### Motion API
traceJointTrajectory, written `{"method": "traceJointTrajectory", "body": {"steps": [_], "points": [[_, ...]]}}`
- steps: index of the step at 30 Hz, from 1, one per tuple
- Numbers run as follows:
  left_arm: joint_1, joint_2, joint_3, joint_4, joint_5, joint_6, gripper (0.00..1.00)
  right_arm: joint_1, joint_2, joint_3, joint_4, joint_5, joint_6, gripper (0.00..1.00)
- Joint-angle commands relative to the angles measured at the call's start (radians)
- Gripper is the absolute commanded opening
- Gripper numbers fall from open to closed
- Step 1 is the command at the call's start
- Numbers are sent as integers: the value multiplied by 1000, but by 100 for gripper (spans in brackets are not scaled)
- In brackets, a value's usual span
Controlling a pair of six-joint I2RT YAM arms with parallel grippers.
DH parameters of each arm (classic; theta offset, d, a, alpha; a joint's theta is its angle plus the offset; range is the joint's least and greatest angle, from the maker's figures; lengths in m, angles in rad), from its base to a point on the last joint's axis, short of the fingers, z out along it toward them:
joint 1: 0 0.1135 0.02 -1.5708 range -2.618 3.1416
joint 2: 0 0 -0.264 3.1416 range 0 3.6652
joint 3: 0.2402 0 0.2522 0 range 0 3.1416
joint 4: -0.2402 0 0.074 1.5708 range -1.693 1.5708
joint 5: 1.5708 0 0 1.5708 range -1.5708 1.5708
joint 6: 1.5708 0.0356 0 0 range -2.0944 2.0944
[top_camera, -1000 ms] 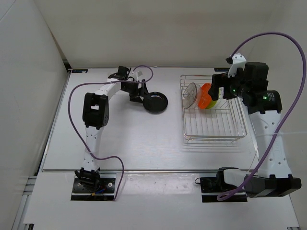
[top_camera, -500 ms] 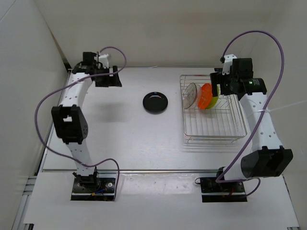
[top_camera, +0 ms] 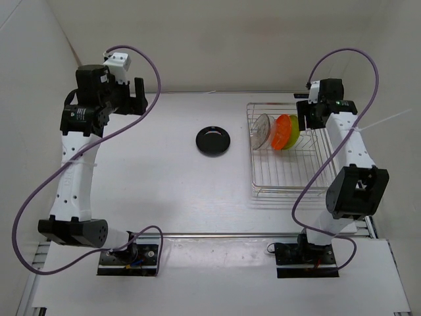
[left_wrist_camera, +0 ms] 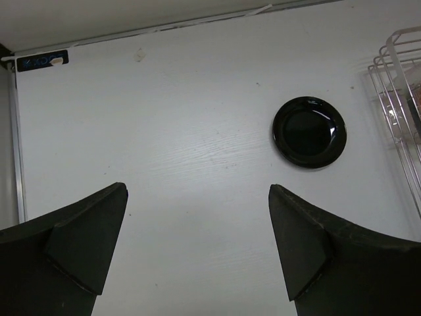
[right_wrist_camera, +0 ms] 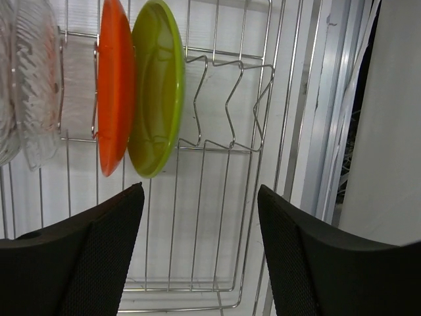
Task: Unload the plates from the dish rack
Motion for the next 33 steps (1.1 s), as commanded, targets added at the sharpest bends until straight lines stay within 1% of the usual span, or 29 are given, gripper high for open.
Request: {"method": "traceJointTrajectory", "body": {"steps": [1, 8, 10, 11, 12, 13, 15, 17, 18, 22, 24, 25, 27, 29, 33], "points": [[4, -68, -40, -53, -51, 0, 99, -4, 26, 48, 51, -21, -9, 73], [4, -96, -60, -44, -97, 0, 99, -4, 86, 80, 51, -31, 10, 72], [4, -107, -69, -44, -106, 0, 99, -4, 98, 89, 51, -40, 10, 70], [4, -118, -81, -44, -106, 0, 99, -4, 114, 101, 51, -40, 10, 68], [4, -118, -95, -44, -106, 0, 99, -4, 123, 101, 51, -40, 10, 68], [4, -118, -95, -33, -106, 0, 99, -4, 132, 112, 60, -40, 10, 64], [13, -127, -104, -33, -97, 0, 99, -4, 158, 112, 60, -31, 10, 61], [23, -136, -113, -33, -85, 0, 99, -4, 174, 121, 70, -31, 10, 60], [23, -136, -113, -33, -85, 0, 99, -4, 186, 121, 70, -31, 10, 58], [33, -136, -113, -33, -85, 0, 99, -4, 207, 130, 70, -31, 19, 56], [42, -136, -113, -33, -85, 0, 99, 5, 218, 130, 70, -22, 19, 53], [42, -136, -113, -33, -85, 0, 99, 16, 218, 130, 70, -22, 19, 48], [53, -136, -113, -23, -96, 0, 99, 27, 227, 130, 70, -11, 19, 45], [63, -136, -113, -23, -96, 0, 99, 41, 227, 130, 70, 28, 19, 38], [73, -136, -113, -13, -85, 0, 99, 62, 227, 121, 70, 55, 28, 36]]}}
